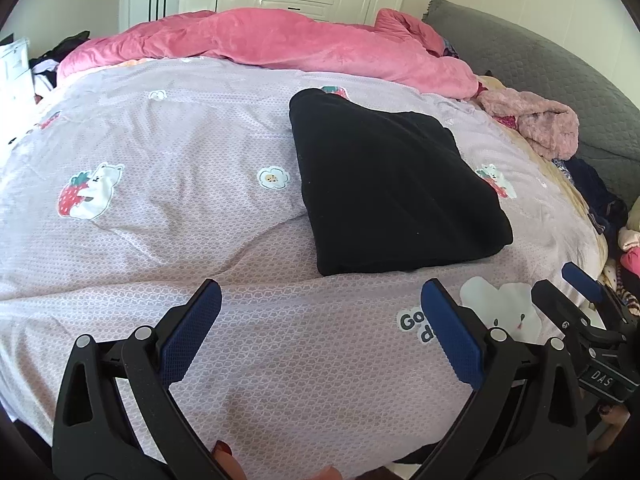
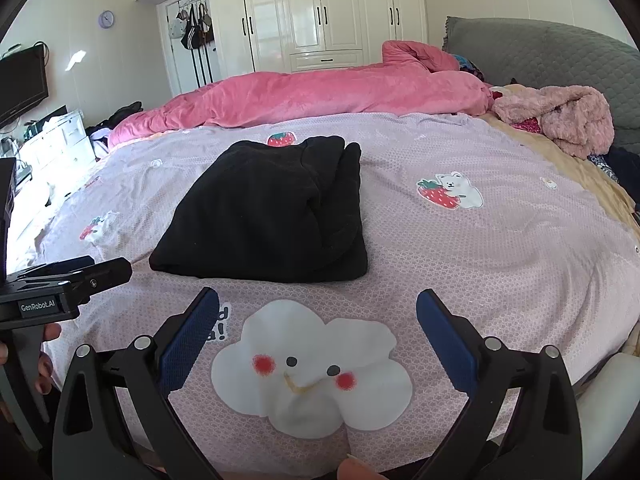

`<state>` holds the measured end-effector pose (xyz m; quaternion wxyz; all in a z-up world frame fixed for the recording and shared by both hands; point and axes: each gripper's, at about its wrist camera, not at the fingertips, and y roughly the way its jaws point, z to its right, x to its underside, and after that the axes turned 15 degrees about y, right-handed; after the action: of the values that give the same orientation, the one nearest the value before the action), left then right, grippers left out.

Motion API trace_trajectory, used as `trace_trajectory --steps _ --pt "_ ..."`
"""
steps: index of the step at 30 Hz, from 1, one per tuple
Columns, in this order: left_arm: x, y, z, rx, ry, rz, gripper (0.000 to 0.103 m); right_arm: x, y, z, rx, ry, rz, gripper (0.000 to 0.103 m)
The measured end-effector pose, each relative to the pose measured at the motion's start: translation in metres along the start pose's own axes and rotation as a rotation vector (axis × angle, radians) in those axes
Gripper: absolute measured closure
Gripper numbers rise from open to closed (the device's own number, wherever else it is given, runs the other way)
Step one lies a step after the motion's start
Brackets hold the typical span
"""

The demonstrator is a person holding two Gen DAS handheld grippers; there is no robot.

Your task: Fold small clothes

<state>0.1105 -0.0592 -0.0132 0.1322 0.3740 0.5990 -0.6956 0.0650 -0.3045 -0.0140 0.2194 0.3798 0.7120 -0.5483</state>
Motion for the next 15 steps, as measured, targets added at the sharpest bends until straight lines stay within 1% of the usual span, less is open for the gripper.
trace_trajectory --steps 15 --pt "0.0004 -0.0007 -0.0030 -0.022 0.001 -0.007 0.009 0.0002 0.0018 0.0027 0.004 0.013 -0.007 0.004"
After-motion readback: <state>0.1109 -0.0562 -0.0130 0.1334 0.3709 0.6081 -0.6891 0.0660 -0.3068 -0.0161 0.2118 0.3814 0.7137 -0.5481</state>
